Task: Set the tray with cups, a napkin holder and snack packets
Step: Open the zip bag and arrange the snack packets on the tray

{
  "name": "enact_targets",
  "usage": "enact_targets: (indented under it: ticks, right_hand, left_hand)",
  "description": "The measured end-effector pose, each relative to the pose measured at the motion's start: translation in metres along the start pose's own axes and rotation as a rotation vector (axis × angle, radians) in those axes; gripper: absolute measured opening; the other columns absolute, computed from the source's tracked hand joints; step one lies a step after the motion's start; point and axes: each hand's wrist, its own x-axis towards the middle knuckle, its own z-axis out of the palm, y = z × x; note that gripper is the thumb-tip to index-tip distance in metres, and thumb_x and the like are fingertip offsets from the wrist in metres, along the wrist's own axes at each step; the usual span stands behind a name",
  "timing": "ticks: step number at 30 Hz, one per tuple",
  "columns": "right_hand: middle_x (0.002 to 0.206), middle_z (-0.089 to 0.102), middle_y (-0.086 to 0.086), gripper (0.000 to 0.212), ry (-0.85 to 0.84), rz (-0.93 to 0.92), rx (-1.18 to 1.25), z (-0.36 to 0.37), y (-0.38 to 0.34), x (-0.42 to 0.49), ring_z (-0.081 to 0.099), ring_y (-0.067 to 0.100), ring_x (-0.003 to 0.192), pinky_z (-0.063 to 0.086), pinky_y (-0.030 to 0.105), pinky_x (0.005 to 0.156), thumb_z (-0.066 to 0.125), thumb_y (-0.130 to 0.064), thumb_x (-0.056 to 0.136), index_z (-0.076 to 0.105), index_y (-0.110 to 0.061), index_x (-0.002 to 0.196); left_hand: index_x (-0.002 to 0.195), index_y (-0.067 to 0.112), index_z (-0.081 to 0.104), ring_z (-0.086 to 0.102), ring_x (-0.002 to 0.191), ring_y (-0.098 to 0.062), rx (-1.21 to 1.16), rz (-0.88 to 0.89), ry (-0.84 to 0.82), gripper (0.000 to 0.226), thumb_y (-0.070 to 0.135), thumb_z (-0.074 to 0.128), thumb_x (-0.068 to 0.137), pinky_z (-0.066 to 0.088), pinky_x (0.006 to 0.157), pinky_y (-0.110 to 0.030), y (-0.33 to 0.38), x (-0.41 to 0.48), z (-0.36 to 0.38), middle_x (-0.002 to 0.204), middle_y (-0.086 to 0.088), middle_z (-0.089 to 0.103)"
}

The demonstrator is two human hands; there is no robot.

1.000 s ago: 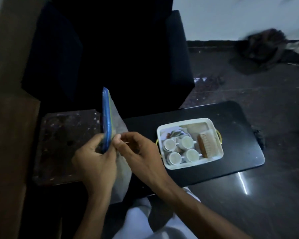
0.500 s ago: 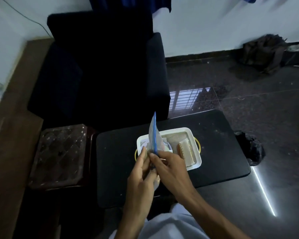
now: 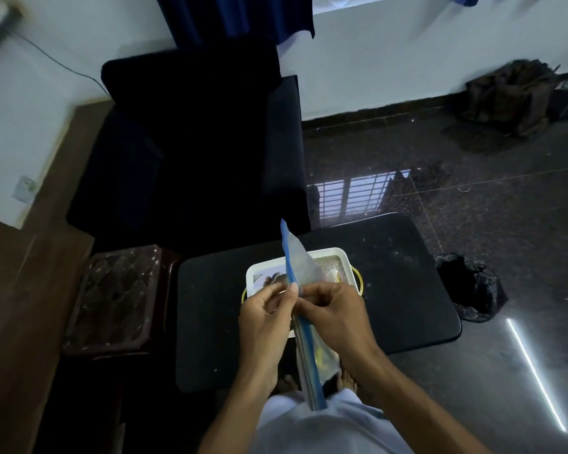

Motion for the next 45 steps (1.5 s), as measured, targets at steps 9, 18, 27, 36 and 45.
enact_targets:
  ticks: [9, 18, 27, 36, 45]
  right_hand:
    - [0.069, 0.076, 0.001, 0.009, 0.066, 0.033, 0.109, -0.006, -0.006, -0.005, 0.075, 0.012, 0.064, 0.055, 0.014, 0.058, 0.082, -0.013, 0.077, 0.074, -0.009, 0.081]
    - [0.079, 0.074, 0.015, 0.030, 0.038, 0.103, 0.355, -0.005, -0.014, 0.004, 0.073, 0.021, 0.075, 0.060, 0.026, 0.073, 0.085, -0.023, 0.066, 0.075, -0.003, 0.086]
    - [0.084, 0.068, 0.014, 0.025, 0.135, 0.237, 0.553, -0.018, -0.013, 0.018, 0.061, 0.028, 0.085, 0.052, 0.039, 0.087, 0.071, -0.016, 0.087, 0.069, 0.007, 0.098]
    - [0.077, 0.070, 0.011, 0.009, 0.102, 0.263, 0.639, -0.081, -0.017, 0.049, 0.068, 0.015, 0.068, 0.056, 0.023, 0.063, 0.063, -0.005, 0.091, 0.070, -0.002, 0.085]
    - [0.088, 0.069, 0.017, 0.023, 0.040, 0.307, 0.676, -0.151, -0.015, 0.071, 0.065, 0.022, 0.081, 0.052, 0.037, 0.086, 0.053, -0.001, 0.093, 0.073, -0.001, 0.082]
  left_hand:
    - [0.092, 0.017, 0.078, 0.078, 0.085, -0.021, -0.013, 0.001, -0.073, 0.023, 0.031, 0.062, 0.100, 0.063, 0.070, -0.032, 0.008, 0.008, 0.011, 0.087, -0.007, 0.080]
    - [0.094, 0.013, 0.079, 0.076, 0.074, -0.018, -0.146, -0.066, -0.218, 0.024, 0.022, 0.058, 0.102, 0.055, 0.055, -0.022, 0.020, 0.031, 0.001, 0.084, -0.009, 0.080]
    - [0.086, 0.005, 0.073, 0.067, 0.080, -0.023, -0.033, 0.109, -0.238, 0.030, 0.018, 0.054, 0.105, 0.059, 0.078, -0.048, 0.022, 0.043, 0.030, 0.087, -0.025, 0.072]
    - [0.074, 0.016, 0.066, 0.060, 0.065, -0.014, 0.124, 0.210, -0.046, 0.032, 0.021, 0.054, 0.103, 0.053, 0.066, -0.043, 0.041, 0.045, 0.104, 0.068, -0.002, 0.068]
    - [0.078, 0.019, 0.070, 0.069, 0.074, -0.028, 0.102, 0.172, 0.057, 0.029, 0.018, 0.055, 0.102, 0.056, 0.072, -0.045, 0.053, 0.047, 0.178, 0.072, -0.003, 0.072]
